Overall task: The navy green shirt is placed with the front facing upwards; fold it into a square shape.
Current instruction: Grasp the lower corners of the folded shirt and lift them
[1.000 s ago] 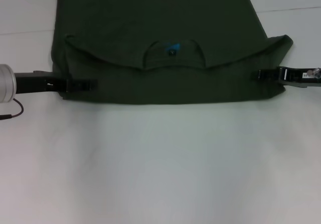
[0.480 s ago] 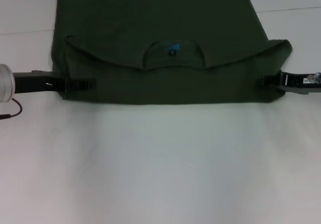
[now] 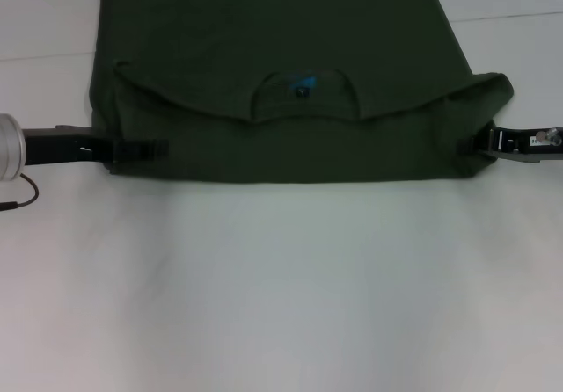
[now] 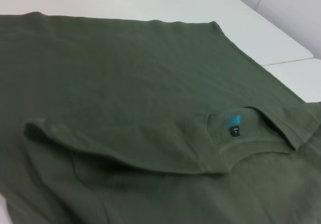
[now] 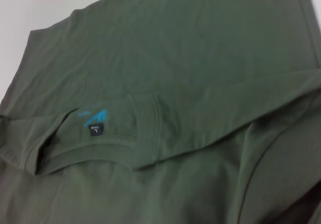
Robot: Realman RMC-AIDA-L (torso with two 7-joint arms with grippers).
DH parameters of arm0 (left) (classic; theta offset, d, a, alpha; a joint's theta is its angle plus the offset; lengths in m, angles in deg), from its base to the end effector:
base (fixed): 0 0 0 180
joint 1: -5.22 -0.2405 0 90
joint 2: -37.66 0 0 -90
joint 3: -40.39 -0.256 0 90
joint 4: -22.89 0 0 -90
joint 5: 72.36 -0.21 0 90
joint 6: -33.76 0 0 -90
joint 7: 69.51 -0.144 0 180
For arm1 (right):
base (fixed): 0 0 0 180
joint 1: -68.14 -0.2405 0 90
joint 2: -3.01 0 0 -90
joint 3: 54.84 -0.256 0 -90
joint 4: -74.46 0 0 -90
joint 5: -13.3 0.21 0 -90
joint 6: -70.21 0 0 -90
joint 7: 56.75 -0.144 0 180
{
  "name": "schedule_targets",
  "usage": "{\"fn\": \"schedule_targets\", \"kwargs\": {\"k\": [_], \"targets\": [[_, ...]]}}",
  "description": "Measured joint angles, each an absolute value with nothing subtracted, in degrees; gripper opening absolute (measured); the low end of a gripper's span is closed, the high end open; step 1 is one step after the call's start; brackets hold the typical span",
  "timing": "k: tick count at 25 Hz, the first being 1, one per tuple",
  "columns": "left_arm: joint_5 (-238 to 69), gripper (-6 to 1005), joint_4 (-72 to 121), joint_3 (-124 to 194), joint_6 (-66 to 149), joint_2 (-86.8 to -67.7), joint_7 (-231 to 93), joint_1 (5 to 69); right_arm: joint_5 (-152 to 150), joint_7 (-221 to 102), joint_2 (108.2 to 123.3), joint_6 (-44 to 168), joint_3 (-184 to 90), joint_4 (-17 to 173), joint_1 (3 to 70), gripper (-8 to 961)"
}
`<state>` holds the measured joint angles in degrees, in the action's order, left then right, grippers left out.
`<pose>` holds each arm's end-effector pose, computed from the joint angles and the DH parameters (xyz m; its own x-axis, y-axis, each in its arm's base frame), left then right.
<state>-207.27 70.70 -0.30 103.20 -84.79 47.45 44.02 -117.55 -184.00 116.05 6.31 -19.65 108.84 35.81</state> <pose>-0.2466 0.3992 0.0015 0.6355 0.6725 0.3793 0.7721 -0.5547 -0.3102 0.3470 0.3719 0.0450 0.2283 -0.8105 -0.5394 -0.9658 -0.1187 -0.2305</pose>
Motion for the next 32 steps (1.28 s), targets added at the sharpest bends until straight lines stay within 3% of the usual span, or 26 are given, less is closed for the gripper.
{"fn": "schedule_targets", "kwargs": {"k": [5, 8, 20, 32], "targets": [[-207.38, 907, 70.54, -0.28, 103.83, -84.35, 47.69, 43.66, -117.5, -184.22, 115.99, 6.26, -19.69, 109.07, 35.83, 86], [-207.78, 907, 70.51, -0.24, 104.85, -84.19, 48.0, 43.57, -117.2, -184.23, 115.88, 6.18, -19.9, 109.14, 36.04, 35], [-213.43, 903, 66.98, -0.31, 104.63, -83.03, 50.89, 46.22, -117.04, -184.35, 115.58, 5.64, -20.71, 109.93, 36.26, 34], [-213.86, 895, 64.52, -2.41, 95.79, -83.35, 50.94, 46.95, -117.03, -184.45, 115.59, 5.51, -20.74, 110.06, 36.33, 35]]}}
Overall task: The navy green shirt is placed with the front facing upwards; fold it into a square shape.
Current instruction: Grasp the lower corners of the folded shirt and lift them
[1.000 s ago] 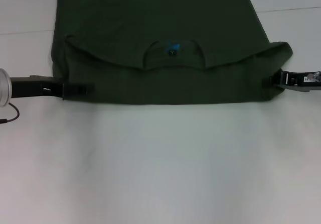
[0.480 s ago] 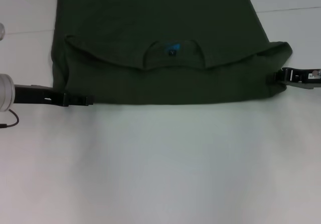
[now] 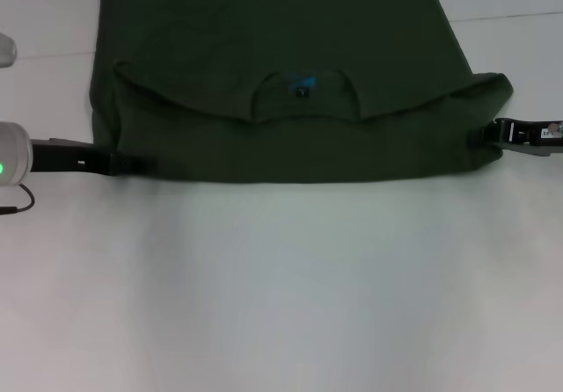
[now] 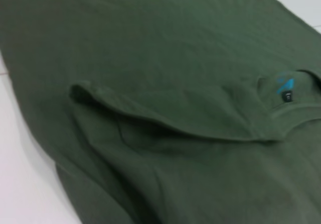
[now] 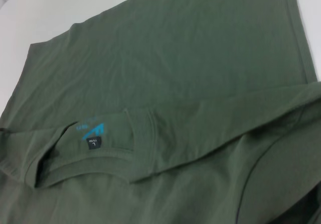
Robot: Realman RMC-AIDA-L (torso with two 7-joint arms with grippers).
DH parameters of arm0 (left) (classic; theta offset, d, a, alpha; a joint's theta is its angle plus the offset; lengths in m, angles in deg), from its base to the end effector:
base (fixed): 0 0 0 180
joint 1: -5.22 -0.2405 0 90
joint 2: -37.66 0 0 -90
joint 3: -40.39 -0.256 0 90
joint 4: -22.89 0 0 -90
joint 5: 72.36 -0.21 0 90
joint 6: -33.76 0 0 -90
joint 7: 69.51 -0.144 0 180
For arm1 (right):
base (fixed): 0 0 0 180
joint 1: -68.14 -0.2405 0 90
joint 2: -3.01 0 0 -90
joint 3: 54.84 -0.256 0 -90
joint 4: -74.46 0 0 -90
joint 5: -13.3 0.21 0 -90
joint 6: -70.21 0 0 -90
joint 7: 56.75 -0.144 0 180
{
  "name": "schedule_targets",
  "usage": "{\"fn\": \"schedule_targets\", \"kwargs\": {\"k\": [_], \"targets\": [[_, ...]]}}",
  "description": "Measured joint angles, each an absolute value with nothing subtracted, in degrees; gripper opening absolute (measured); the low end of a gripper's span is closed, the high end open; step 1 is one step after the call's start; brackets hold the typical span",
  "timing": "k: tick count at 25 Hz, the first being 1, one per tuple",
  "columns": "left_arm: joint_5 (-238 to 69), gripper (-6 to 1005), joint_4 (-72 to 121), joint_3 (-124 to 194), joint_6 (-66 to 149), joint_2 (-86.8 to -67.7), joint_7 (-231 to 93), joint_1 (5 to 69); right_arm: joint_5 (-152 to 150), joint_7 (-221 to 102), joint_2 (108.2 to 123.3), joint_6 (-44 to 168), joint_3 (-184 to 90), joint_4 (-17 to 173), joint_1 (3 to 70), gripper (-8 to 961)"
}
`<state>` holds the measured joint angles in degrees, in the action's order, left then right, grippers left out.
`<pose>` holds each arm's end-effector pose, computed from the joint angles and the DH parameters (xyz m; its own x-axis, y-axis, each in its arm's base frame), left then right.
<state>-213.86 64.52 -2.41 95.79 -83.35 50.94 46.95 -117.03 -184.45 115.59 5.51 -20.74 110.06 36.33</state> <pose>-0.2607 0.4105 -0.0093 0.6304 0.7181 0.2949 0.7634 -0.5046 -0.4032 0.3489 0.3722 0.0557 0.2179 -0.7963 -0.5643 -0.9687 -0.1061 -0.2243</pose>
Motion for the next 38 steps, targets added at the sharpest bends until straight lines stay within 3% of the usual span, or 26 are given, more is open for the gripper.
{"fn": "schedule_targets", "kwargs": {"k": [23, 29, 38], "targets": [[-214.72, 880, 61.2, -5.24, 91.51, -83.7, 51.14, 48.86, -117.04, -184.55, 115.59, 5.95, -21.48, 110.06, 36.14, 35], [-214.85, 679, 61.2, -5.43, 90.12, -83.85, 51.81, 48.52, -117.04, -184.55, 115.59, 5.98, -21.58, 110.06, 36.14, 35], [-215.57, 467, 61.12, -5.69, 90.62, -83.64, 51.85, 48.78, -117.04, -184.47, 115.73, 6.31, -21.62, 110.05, 35.92, 35]]}}
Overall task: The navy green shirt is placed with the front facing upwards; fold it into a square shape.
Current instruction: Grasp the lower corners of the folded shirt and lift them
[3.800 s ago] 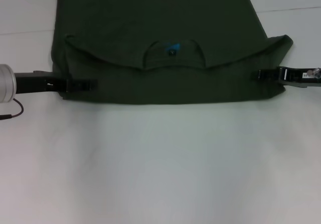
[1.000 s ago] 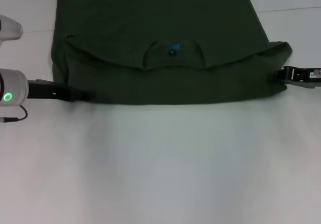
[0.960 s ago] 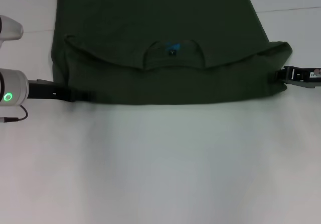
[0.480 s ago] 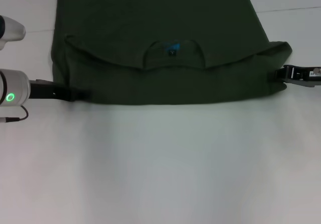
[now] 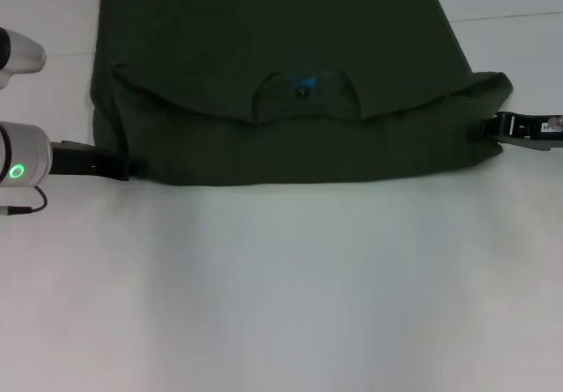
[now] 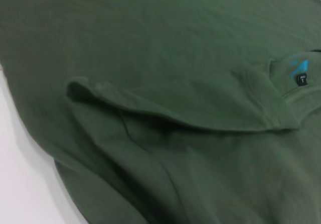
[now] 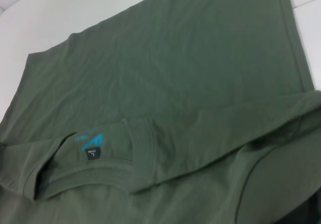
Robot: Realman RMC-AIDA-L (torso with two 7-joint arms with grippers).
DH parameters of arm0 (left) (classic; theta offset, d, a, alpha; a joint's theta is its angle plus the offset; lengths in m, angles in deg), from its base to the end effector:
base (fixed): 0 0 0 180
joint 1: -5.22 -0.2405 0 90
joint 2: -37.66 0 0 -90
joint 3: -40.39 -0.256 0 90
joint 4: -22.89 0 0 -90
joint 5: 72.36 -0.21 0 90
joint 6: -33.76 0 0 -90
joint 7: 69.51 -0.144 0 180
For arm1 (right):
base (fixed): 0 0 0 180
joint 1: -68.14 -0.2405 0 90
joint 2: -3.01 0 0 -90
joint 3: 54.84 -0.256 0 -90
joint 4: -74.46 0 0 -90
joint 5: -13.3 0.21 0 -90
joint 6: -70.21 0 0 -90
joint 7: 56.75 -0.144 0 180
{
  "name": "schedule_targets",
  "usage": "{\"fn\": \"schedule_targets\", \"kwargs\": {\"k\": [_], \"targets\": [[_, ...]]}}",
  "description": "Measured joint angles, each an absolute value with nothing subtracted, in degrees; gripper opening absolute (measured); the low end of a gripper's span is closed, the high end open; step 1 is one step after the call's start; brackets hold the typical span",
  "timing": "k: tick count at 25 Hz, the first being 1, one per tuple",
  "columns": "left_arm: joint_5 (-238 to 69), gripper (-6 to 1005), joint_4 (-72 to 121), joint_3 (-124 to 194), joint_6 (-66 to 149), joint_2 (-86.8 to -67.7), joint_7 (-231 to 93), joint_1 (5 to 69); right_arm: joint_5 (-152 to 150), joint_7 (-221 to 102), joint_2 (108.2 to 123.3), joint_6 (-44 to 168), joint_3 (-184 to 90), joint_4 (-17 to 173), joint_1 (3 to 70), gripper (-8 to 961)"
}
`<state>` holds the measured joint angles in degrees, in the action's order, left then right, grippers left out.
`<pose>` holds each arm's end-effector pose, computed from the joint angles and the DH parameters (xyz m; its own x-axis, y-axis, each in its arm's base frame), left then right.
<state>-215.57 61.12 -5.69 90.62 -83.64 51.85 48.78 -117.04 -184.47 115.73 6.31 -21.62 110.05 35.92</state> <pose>-0.2577 0.4163 -0.0249 0.6560 0.7129 0.2478 0.7301 -0.5161 -0.4480 0.3479 0.3757 0.0574 0.2140 -0.7849 -0.5815 -0.9695 -0.0979 -0.2246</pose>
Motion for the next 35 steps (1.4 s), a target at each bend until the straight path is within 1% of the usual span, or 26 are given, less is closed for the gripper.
{"fn": "schedule_targets", "kwargs": {"k": [1, 4, 10, 15, 20, 24, 35], "targets": [[-215.79, 443, 61.12, -5.73, 90.62, -83.67, 51.82, 48.8, -117.04, -184.45, 115.74, 6.36, -21.62, 110.05, 35.92, 35], [-215.8, 212, 61.12, -5.85, 90.72, -83.69, 51.76, 48.81, -117.04, -184.42, 115.76, 6.43, -21.62, 110.06, 35.97, 35], [-215.99, 70, 61.12, -6.08, 90.83, -83.74, 51.65, 48.81, -117.04, -184.12, 115.77, 6.59, -21.62, 109.75, 35.99, 35], [-216.24, 61, 61.25, -6.15, 91.46, -83.8, 51.49, 48.36, -117.04, -183.98, 115.87, 6.54, -21.62, 109.75, 35.98, 34], [-216.1, 53, 63.65, -5.72, 94.08, -84.03, 51.37, 46.55, -117.01, -183.23, 115.88, 5.02, -21.64, 110.0, 36.21, 34], [-215.81, 52, 67.95, -5.53, 97.26, -84.8, 51.16, 44.21, -116.55, -181.22, 115.7, 2.88, -22.22, 110.03, 36.47, 34], [-212.16, 51, 77.22, -4.74, 107.81, -85.91, 48.74, 38.19, -114.84, -176.35, 114.23, -8.3, -23.42, 111.02, 37.9, 34]]}}
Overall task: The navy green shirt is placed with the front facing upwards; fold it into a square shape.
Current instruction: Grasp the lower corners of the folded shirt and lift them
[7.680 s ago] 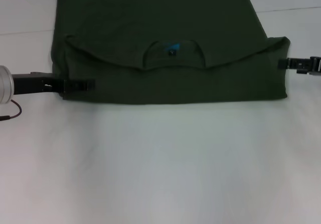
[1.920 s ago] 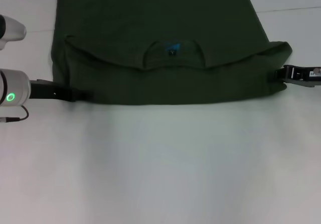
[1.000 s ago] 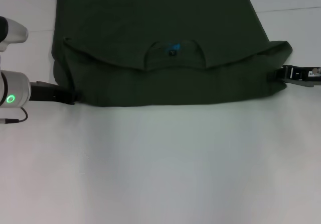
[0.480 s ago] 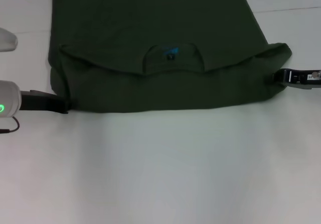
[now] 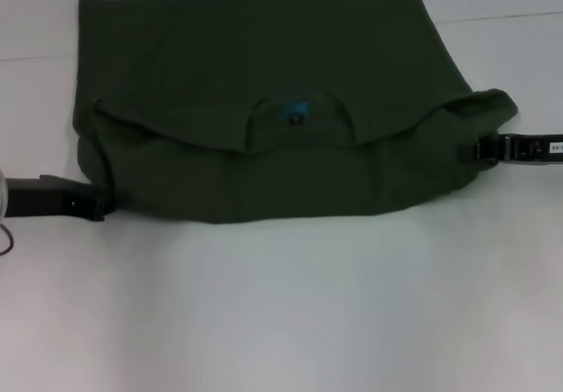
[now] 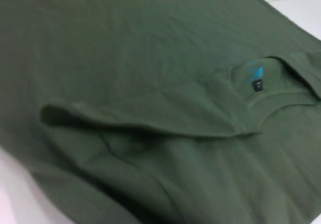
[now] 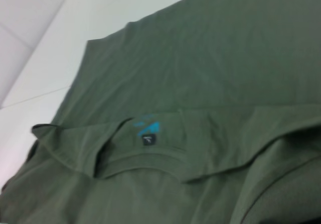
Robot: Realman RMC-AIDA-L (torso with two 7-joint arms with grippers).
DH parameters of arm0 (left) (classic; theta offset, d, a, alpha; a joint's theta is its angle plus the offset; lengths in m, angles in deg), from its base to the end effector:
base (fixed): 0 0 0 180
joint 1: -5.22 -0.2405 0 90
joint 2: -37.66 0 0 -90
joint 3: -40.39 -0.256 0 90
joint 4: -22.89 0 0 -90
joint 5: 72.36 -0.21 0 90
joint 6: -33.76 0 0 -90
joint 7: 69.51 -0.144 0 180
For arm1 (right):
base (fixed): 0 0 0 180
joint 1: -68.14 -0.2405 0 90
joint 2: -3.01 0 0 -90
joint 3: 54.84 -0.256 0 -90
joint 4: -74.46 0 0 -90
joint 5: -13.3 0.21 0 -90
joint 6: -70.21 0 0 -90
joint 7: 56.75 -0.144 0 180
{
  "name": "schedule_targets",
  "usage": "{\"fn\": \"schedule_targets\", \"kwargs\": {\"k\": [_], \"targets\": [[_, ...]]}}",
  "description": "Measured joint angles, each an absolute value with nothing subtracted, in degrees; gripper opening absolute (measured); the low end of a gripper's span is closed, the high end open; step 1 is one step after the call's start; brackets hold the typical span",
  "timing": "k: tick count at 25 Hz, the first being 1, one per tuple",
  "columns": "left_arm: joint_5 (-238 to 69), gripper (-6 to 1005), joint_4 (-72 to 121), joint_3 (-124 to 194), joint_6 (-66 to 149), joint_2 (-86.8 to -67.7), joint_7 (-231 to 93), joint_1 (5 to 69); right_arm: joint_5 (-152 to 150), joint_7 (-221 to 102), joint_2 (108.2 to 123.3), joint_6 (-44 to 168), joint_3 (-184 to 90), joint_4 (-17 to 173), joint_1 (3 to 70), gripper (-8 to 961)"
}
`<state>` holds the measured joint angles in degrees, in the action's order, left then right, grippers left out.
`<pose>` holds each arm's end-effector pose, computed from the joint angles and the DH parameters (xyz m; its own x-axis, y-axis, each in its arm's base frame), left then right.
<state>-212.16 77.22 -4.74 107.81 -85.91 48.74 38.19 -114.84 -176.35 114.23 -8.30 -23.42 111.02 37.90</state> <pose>-0.2688 0.3687 0.0011 0.6578 0.7098 0.2518 0.7467 -0.5708 -0.3416 0.3369 0.3496 0.0631 0.3127 -0.8066 -0.5016 -0.9490 -0.2872 -0.1299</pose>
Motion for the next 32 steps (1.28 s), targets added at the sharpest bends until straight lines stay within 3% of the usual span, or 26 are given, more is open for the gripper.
{"fn": "schedule_targets", "kwargs": {"k": [17, 26, 32], "targets": [[-210.44, 51, 87.62, 4.5, 130.2, -86.12, 43.65, 31.61, -114.83, -176.48, 109.86, -22.17, -23.76, 113.97, 38.15, 35], [-209.53, 52, 89.66, 8.56, 134.84, -85.89, 43.03, 29.97, -114.66, -176.39, 109.69, -24.18, -25.55, 115.33, 37.91, 34], [-210.07, 107, 85.51, 8.05, 127.84, -85.29, 46.13, 31.57, -114.94, -176.32, 110.23, -22.22, -25.17, 114.8, 37.92, 35]]}}
